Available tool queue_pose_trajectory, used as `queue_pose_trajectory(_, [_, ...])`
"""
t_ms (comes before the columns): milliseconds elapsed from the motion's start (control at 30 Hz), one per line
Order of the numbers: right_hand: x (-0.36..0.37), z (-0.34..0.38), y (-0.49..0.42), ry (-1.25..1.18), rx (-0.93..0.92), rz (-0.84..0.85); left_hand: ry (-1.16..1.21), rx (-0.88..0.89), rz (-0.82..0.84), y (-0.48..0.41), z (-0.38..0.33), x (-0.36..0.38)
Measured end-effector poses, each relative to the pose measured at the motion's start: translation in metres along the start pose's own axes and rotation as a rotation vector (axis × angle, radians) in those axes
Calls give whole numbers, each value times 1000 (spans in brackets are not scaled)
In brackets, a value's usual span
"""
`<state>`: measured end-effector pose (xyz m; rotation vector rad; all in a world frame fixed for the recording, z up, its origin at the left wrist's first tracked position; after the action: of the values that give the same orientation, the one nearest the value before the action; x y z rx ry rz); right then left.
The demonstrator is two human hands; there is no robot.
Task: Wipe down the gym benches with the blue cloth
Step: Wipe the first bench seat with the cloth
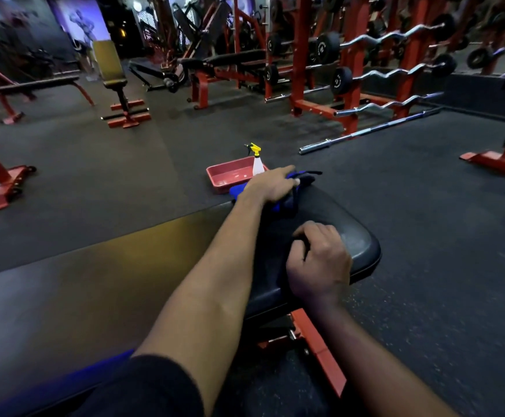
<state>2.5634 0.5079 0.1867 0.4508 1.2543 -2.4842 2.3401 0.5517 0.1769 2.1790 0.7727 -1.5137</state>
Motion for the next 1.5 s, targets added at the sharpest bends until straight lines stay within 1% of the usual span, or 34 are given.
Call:
queue_pose_trajectory(100, [-4,-1,0,-76,16,-12,-45,82,-72,27,-4,-7])
queue_pose_trajectory(133, [-4,-1,-1,-81,31,-8,-2,116,-74,36,-11,-9])
queue_pose_trajectory(233, [-12,-5,-5,-89,136,-23,303,242,-63,70,-30,-22])
queue_pose_trajectory(300, [-15,-5,-15,-82,211,-59,459,260,-181,90,-16,-42])
queue_pose_trajectory(333, [-13,2,-26,-29,215,-51,474,217,-268,98,3,-50])
queue_pose_trajectory(367, [-3,11,-40,50,193,2,443,133,-347,105,27,-54])
queue_pose_trajectory(400, [16,21,-55,128,156,103,351,19,-397,107,56,-57])
queue_pose_trajectory(433, [40,28,-67,192,129,249,216,-111,-379,110,84,-56])
queue_pose_trajectory(467, [67,29,-74,233,129,422,82,-252,-304,111,111,-50])
queue_pose_trajectory(500, [96,25,-75,271,151,597,-21,-371,-188,112,137,-39])
queue_pose_trajectory(533, [118,13,-72,329,191,740,-73,-443,-72,115,154,-27])
queue_pose_trajectory(567, [135,-2,-71,403,224,832,-92,-473,-5,112,166,-18])
queue_pose_trajectory(633, [147,-30,-78,520,282,881,-130,-462,22,105,178,-12])
queue_pose_trajectory(700, [151,-52,-101,551,327,887,-135,-450,12,98,184,-9])
queue_pose_trajectory(767, [157,-78,-120,503,398,947,-144,-456,6,96,186,-7])
queue_pose_trajectory(867, [166,-103,-135,367,422,1045,-145,-449,-16,94,185,-9])
queue_pose_trajectory(1000, [159,-128,-131,115,507,1064,-148,-461,-21,95,183,-11])
queue_pose_trajectory(1100, [141,-146,-121,-41,560,989,-161,-449,-28,97,173,-14])
queue_pose_trajectory(1167, [127,-157,-113,-96,587,935,-151,-459,-22,99,170,-14])
queue_pose_trajectory(1267, [98,-163,-99,-50,569,886,-146,-483,-18,104,164,-16])
queue_pose_trajectory(1400, [50,-152,-74,215,460,856,-156,-507,-25,115,151,-22])
queue_pose_trajectory(1500, [26,-119,-44,336,391,864,-152,-514,-29,122,148,-25])
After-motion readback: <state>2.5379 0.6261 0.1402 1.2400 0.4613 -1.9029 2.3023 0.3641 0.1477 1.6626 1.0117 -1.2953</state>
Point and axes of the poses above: each hand's wrist, its own y-axis away from the middle knuckle, its own x-axis out of the palm, z = x × y, the point moved 10 cm from there along -y, towards the middle knuckle, and after that the axes turned 1 degree about z, right-handed, at the moved point
